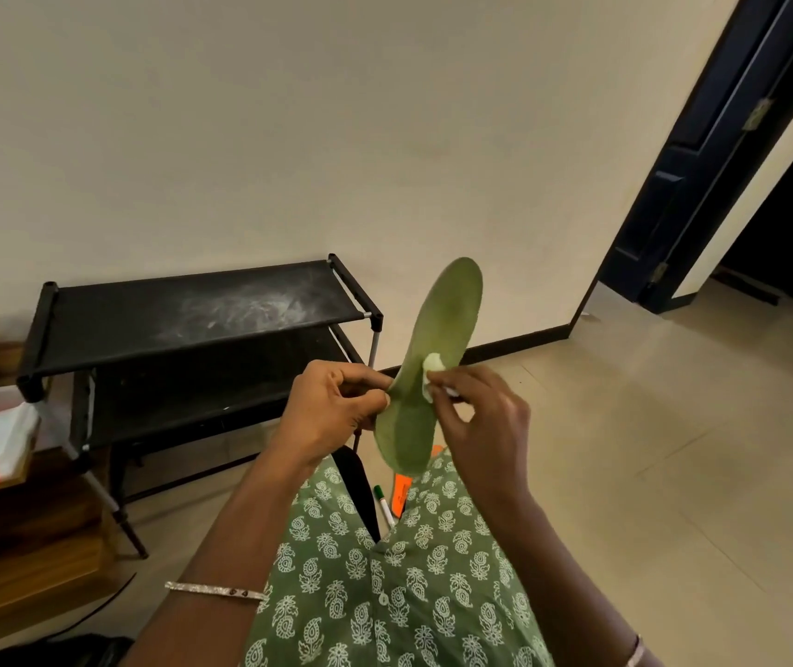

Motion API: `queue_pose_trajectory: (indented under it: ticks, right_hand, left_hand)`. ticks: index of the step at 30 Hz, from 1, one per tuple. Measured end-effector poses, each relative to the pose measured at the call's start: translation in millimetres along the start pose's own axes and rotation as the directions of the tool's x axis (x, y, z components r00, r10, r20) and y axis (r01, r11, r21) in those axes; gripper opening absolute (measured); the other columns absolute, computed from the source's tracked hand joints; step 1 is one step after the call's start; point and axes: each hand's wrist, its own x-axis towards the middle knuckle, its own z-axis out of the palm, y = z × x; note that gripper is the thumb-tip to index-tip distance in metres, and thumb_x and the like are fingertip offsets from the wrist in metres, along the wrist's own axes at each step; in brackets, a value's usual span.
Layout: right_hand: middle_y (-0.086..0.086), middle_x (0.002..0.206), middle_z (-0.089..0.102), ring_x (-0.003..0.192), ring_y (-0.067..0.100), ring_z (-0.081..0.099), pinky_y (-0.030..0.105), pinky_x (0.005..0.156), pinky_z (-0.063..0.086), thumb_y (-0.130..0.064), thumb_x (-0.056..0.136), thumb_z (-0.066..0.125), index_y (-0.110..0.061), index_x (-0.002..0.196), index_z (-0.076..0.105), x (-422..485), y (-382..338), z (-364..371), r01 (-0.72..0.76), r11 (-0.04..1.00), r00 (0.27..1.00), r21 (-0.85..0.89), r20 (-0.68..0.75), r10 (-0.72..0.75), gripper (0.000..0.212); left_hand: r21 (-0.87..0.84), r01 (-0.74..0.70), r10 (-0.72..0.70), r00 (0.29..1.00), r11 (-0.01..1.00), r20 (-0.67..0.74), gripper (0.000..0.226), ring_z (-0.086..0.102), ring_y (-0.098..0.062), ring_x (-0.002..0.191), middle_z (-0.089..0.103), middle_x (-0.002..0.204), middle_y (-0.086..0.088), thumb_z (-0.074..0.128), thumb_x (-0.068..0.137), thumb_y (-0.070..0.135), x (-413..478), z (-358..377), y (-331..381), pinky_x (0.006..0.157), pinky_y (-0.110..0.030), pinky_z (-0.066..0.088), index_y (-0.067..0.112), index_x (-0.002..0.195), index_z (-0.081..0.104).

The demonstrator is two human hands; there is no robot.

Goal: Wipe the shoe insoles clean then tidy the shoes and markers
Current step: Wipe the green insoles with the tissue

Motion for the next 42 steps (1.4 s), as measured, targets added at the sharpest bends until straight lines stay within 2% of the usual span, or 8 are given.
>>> queue_pose_trajectory:
  ticks: [4,8,12,17,23,28,33,42]
  right_hand:
    - [0.004,0.092,0.072,0.077,0.014,0.066,0.028,0.069,0.057,-0.005,0.08,0.079,-0.007,0.094,0.078,-1.3,-1.9,-0.6,0.027,1.0,1.0,0.004,0.008,-0.027,0.015]
    - [0.003,0.089,0.073,0.071,0.011,0.066,0.024,0.067,0.055,-0.006,0.082,0.078,-0.01,0.092,0.079,37.2,20.8,-8.1,-0.052,0.999,0.996,-0.008,-0.079,0.052,0.012]
    - [0.004,0.09,0.075,0.072,0.005,0.063,0.004,0.069,0.045,-0.007,0.082,0.076,-0.011,0.093,0.079,58.6,43.2,-9.2,-0.144,0.988,0.984,-0.049,-0.111,0.138,0.013]
    - [0.003,0.088,0.074,0.069,0.009,0.065,0.023,0.066,0.055,-0.005,0.079,0.079,-0.01,0.09,0.079,21.2,25.0,13.7,-0.098,0.995,0.993,0.026,-0.061,0.099,0.012]
    - [0.0,0.098,0.073,0.086,0.012,0.066,0.035,0.073,0.058,-0.01,0.081,0.079,-0.013,0.098,0.078,-37.6,0.2,33.1,-0.106,0.991,0.986,0.087,0.134,0.094,0.018]
    - [-0.009,0.092,0.073,0.079,0.003,0.066,0.028,0.07,0.057,-0.015,0.081,0.081,-0.02,0.095,0.079,-40.4,16.3,25.8,-0.244,0.962,0.958,0.12,0.182,0.22,0.015]
    - [-0.01,0.091,0.075,0.079,-0.001,0.07,0.01,0.068,0.053,-0.015,0.081,0.081,-0.017,0.097,0.078,-18.7,63.0,7.9,-0.479,0.854,0.877,0.201,0.137,0.46,0.016]
    - [-0.011,0.086,0.077,0.081,0.003,0.072,0.035,0.082,0.059,-0.014,0.078,0.083,-0.022,0.092,0.08,-1.2,191.6,14.2,-0.755,0.621,0.633,0.209,-0.015,0.774,0.016]
  left_hand:
    - [0.005,-0.001,0.001,1.0,1.0,-0.003,0.02,0.069,-0.03,0.07,0.075,0.081,-0.016,0.07,0.085,-0.005,1.7,-3.1,-4.6,0.073,-0.041,0.06,0.011,0.093,0.08]
    - [0.0,0.006,-0.006,1.0,1.0,0.024,0.017,0.068,-0.02,0.065,0.075,0.082,-0.016,0.072,0.085,-0.005,3.1,-1.4,-4.2,0.064,-0.028,0.055,0.007,0.095,0.079]
    - [-0.002,0.017,-0.017,1.0,1.0,0.022,0.017,0.064,-0.013,0.059,0.075,0.078,-0.012,0.072,0.085,-0.005,3.1,-0.1,-6.8,0.061,-0.022,0.052,0.007,0.094,0.079]
    - [-0.038,0.049,-0.05,0.998,0.998,-0.028,0.018,0.069,-0.025,0.067,0.075,0.081,-0.017,0.071,0.085,-0.005,7.0,1.9,-15.3,0.069,-0.034,0.058,0.006,0.096,0.079]
    - [-0.075,0.087,-0.095,0.989,0.993,-0.116,0.017,0.074,-0.032,0.077,0.076,0.083,-0.016,0.07,0.085,-0.005,19.0,9.1,-33.2,0.074,-0.039,0.062,0.004,0.097,0.078]
    - [-0.152,0.135,-0.158,0.976,0.979,-0.151,0.017,0.076,-0.026,0.08,0.077,0.087,-0.014,0.07,0.086,-0.004,38.1,23.5,-45.0,0.067,-0.029,0.061,0.001,0.102,0.075]
    - [-0.206,0.214,-0.244,0.961,0.955,-0.133,0.019,0.076,-0.02,0.079,0.078,0.089,-0.012,0.066,0.088,-0.007,77.6,47.3,-60.1,0.063,-0.022,0.058,0.002,0.102,0.075]
    - [-0.131,0.481,-0.485,0.875,0.867,0.004,0.014,0.074,-0.019,0.069,0.075,0.085,-0.011,0.065,0.089,-0.008,189.6,106.3,-141.3,0.058,-0.022,0.058,0.0,0.097,0.072]
